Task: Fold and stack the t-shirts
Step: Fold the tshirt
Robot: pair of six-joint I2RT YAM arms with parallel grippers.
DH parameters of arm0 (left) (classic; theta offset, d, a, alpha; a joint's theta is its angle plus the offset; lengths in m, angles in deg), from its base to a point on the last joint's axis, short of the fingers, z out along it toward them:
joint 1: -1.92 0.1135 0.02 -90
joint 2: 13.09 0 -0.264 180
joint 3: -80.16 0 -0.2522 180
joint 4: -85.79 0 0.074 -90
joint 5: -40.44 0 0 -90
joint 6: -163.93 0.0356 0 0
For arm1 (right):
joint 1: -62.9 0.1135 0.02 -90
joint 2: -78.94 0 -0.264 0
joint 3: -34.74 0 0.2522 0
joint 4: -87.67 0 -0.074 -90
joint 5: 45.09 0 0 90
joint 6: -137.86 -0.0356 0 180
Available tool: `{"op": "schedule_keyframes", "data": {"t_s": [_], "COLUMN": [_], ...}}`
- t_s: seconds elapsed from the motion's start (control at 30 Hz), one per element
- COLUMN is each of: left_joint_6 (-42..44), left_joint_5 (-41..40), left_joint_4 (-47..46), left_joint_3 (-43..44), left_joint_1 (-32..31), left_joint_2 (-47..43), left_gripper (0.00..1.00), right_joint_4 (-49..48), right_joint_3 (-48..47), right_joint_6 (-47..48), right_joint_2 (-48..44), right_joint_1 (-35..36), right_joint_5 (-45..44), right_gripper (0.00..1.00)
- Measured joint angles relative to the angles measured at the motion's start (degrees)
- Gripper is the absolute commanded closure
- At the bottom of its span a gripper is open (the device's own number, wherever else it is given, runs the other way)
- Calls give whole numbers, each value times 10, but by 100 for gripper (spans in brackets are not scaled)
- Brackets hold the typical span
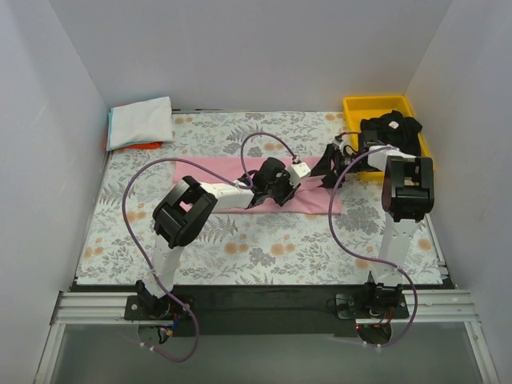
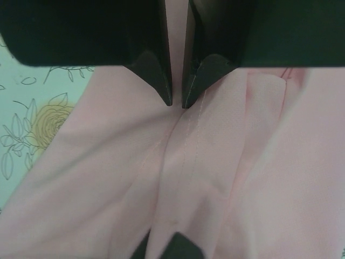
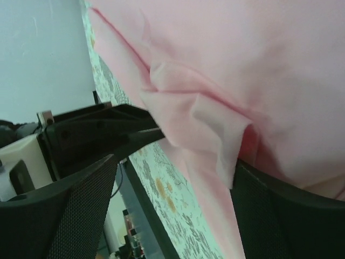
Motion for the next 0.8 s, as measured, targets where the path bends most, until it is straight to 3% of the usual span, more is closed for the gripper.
{"op": "schedule_keyframes", "data": {"t_s": [0.37,0.43,0.6,0.8], "left_joint_6": [22,25,26,34], "left_joint_5": [-26,-28,-30,-37], "left_joint_4": [-12,-12,-12,-12], "left_joint_3": [9,17,45,84], "left_joint_1": [1,1,9,29], "left_joint_2": [-1,-1,-1,6], "left_gripper": [89,89,90,90], "right_joint_4": [32,38,45,49], "right_joint_3": [59,70,100,109], "right_joint_6": [96,114,138,142], "right_joint_2": [-155,-172,-174,-152], "right_joint_1": [0,0,0,2], "right_joint_5": [-35,-54,-111,-188], "right_gripper": [29,36,45,62]}}
